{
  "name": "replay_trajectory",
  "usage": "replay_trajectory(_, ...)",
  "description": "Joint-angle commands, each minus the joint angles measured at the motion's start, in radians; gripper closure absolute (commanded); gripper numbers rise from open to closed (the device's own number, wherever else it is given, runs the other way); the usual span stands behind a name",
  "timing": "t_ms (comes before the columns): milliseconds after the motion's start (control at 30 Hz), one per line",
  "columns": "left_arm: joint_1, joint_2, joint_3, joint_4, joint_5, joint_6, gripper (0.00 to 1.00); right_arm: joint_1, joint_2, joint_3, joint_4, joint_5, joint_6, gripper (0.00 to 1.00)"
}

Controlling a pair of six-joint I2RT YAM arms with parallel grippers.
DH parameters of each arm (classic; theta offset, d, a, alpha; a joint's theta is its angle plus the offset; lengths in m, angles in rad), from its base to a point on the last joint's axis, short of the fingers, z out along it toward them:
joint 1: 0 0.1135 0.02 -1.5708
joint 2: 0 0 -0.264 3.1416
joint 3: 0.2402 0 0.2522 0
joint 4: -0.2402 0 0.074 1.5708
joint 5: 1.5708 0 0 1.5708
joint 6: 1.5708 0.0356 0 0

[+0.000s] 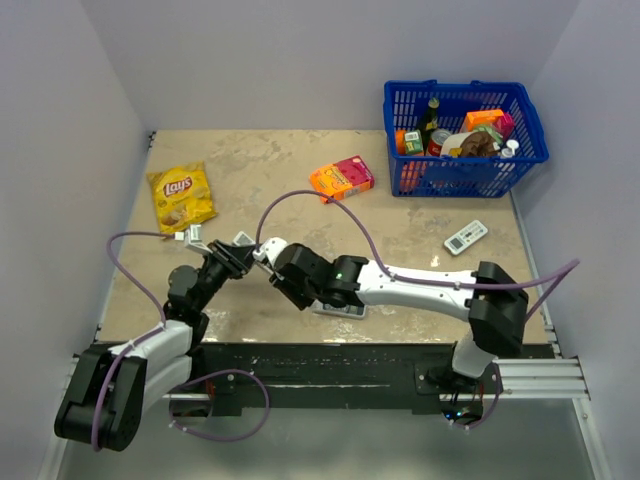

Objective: Load the batteries into the remote control
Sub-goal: Pick up the battery cover at the center of the board, then load the battery cover into the remote control.

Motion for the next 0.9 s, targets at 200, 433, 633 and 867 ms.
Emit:
replay_trajectory(200,0.007,0.019,-0.121,0.238,-0.03,-0.256,1.0,-0.005,-0.262,-0.139,0.528,0.147,0.009,0.96)
replay_trajectory(433,0.007,-0.033,-0.11,0.227,-0.061,-0.369,1.0,-0.005,-0.342,-0.194,0.779,0.144,-0.047,0.96)
replay_trajectory(633,0.007,-0.065,-0.074,0.19,-0.055,-0.473,1.0,-0.005,-0.353,-0.231,0.986,0.121,-0.089,0.96)
replay_trajectory(867,0.009,-0.088,-0.07,0.206,-0.061,-0.61,1.0,-0.007,-0.348,-0.3,1.166,0.086,-0.112,0.97)
